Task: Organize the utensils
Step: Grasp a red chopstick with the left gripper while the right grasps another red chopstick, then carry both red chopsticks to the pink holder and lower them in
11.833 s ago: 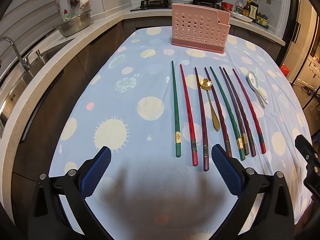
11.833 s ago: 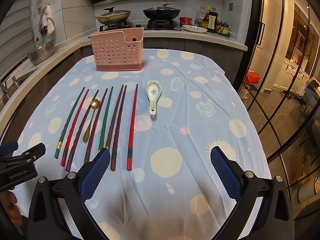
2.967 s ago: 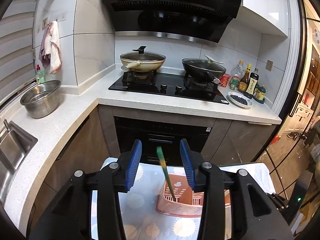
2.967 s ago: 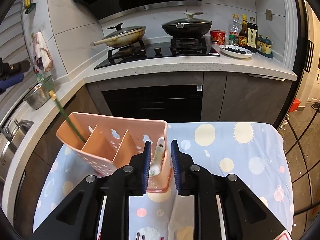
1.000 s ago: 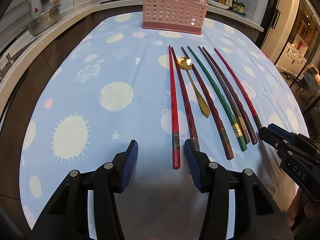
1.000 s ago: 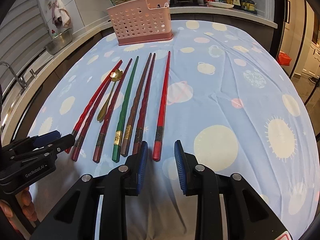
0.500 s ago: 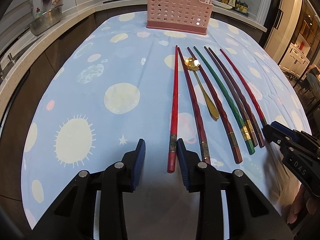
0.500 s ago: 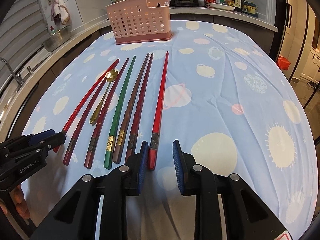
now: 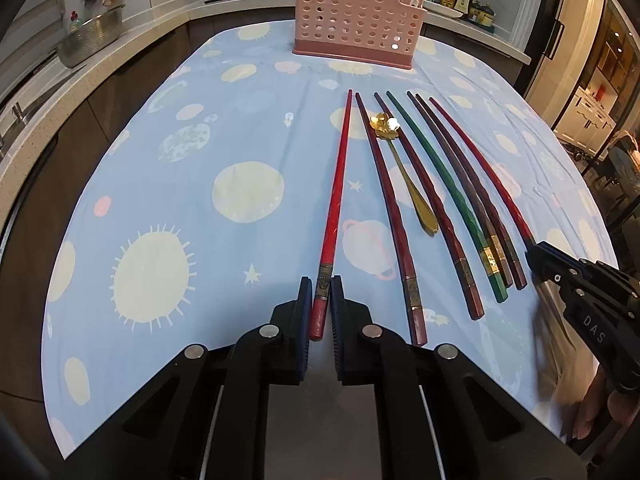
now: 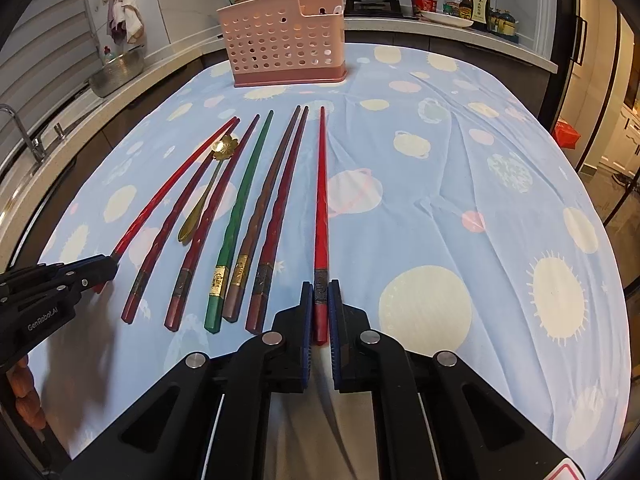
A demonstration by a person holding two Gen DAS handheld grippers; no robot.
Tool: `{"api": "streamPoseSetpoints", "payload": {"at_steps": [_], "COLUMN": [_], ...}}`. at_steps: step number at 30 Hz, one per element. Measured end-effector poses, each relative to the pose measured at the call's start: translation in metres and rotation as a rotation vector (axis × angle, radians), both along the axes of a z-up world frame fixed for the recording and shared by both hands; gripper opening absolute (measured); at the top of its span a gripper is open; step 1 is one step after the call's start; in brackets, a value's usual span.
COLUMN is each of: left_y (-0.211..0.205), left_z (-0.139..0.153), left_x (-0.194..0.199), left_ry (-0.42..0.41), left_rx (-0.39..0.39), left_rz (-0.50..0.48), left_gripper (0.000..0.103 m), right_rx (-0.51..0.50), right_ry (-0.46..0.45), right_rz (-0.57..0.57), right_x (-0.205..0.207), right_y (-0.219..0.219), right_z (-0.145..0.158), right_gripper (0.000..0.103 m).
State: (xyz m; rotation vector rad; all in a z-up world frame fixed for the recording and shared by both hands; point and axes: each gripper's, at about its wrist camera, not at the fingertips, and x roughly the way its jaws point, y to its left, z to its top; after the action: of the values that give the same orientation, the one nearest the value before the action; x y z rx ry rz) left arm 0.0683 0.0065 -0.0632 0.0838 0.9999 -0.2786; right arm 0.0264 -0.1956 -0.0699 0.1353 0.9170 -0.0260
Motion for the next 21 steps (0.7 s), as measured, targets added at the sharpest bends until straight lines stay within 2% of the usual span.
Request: {"api": "streamPoseSetpoints", "payload": {"at_steps": [5,9,21], "left_y": [0.005,0.009,0.030], "left_z": [0.003,0.014,0.075], "left_x": [-0.004,-0.009,-0.011], "left_ry": [0.025,0.010,-0.096], "left_rx": [-0.036,-0.048,-0.127], "left_rz": [-0.004,0.005,0.029], "left_gripper": [0.007,0.007,0.007], "right_rx": [0.027,0.037,0.105], "right_ry": [-0.007,-0.035,-0.169], "right_rz": [-0.006,-0.016,-0.046], "right_x": [-0.008,-0.015,-0.026], "right_y": [-0.007,-0.013,-0.038], "right_z": [0.008,0.021,0.078], "right_gripper": [0.007,0.007,0.007]}}
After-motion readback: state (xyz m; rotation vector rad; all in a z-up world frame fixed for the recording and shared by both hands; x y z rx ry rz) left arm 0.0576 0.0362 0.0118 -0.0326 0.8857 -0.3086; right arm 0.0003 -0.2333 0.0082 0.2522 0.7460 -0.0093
